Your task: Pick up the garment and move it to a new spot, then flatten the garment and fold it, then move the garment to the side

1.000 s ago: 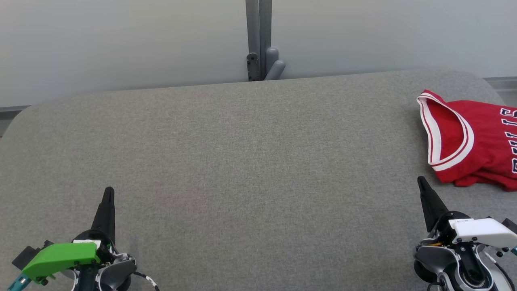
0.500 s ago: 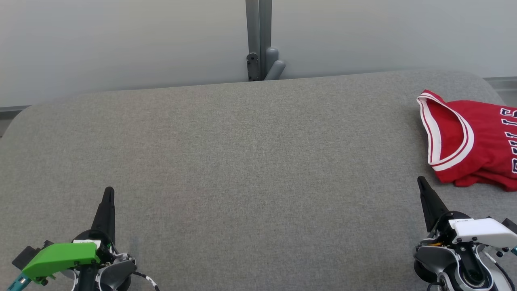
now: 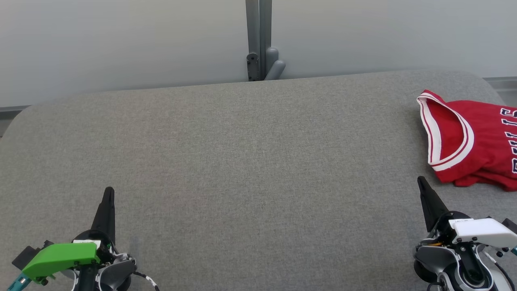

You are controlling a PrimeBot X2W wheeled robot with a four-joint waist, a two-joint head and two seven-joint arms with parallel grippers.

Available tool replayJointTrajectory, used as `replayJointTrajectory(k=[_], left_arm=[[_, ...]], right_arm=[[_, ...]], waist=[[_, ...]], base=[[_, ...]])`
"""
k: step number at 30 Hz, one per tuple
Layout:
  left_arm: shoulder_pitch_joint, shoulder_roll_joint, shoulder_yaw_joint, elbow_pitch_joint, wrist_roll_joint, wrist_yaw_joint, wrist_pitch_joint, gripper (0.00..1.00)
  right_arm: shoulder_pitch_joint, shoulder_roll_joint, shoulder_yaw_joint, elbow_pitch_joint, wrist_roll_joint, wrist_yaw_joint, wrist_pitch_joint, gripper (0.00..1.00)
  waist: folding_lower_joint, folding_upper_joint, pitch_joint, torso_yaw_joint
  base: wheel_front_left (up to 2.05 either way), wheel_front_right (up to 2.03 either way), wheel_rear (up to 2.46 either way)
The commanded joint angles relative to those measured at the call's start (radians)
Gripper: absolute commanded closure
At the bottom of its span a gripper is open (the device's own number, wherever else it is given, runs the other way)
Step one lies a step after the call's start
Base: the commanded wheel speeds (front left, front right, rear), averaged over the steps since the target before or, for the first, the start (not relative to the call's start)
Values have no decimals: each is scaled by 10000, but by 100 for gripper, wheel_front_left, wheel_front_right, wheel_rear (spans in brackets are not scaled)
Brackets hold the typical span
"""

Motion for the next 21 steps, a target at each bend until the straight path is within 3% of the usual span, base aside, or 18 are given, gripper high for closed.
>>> replayJointTrajectory(k=[1, 21], left_arm=[[-92, 66, 41, -19, 4, -41, 3, 100], [-92, 66, 41, -20, 4, -41, 3, 100]], right_arm=[[-73, -10, -18, -33, 69, 4, 32, 100], [-73, -10, -17, -33, 69, 4, 31, 100]], waist=[[0, 0, 0, 0], [0, 0, 0, 0]], base=[[0, 0, 0], [0, 0, 0]])
